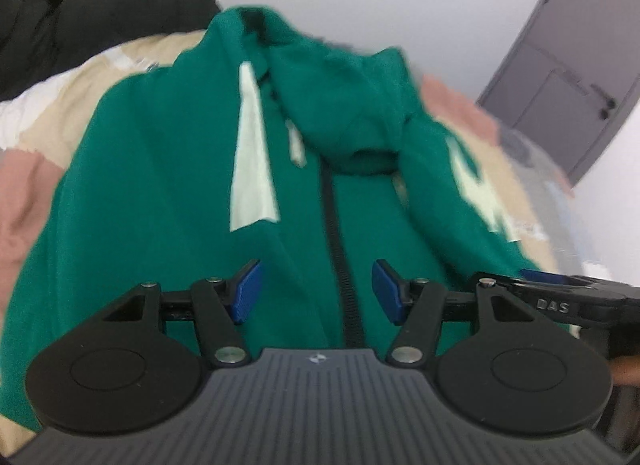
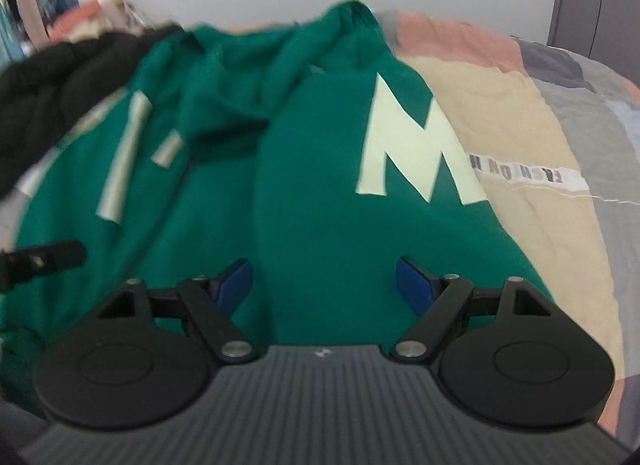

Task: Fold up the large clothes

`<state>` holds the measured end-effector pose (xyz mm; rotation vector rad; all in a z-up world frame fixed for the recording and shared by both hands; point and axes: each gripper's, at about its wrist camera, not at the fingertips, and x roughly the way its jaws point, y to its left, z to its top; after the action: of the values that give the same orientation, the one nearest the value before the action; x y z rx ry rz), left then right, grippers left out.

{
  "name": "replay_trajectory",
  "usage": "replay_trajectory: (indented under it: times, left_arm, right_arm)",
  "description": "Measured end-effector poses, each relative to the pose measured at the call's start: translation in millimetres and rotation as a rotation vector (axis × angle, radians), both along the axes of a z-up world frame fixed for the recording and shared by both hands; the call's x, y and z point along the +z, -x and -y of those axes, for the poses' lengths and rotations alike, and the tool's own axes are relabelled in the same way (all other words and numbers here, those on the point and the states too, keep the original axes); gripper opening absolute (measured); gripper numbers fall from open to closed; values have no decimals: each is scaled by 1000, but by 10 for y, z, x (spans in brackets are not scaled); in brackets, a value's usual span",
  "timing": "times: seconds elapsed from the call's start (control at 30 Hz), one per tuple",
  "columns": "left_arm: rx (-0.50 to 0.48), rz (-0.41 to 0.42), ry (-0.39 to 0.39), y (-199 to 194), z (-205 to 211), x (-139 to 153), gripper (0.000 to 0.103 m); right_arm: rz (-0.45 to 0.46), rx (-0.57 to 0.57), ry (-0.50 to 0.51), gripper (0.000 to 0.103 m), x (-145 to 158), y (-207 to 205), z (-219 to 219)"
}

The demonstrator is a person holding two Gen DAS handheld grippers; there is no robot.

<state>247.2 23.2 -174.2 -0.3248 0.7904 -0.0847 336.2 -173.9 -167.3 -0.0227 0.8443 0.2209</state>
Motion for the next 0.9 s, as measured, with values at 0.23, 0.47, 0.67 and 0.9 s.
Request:
replay_trajectory:
  times: [0.23, 0.47, 0.67, 0.9]
  left_arm:
    - [49, -57, -80, -186, -22, -240, 52]
    - [135, -53, -93, -126, -181, -221, 8]
    - [191, 28, -1, 23, -497, 120, 6]
    - [333, 103, 28, 91, -1130, 697, 5]
  right_arm:
    - [-52, -39, 21, 71, -208, -79, 38]
    - [-16, -59, 14, 42, -87, -23, 79]
    - [23, -97, -14, 27, 96, 16, 230]
    - [66, -159, -59, 16, 501, -174, 537]
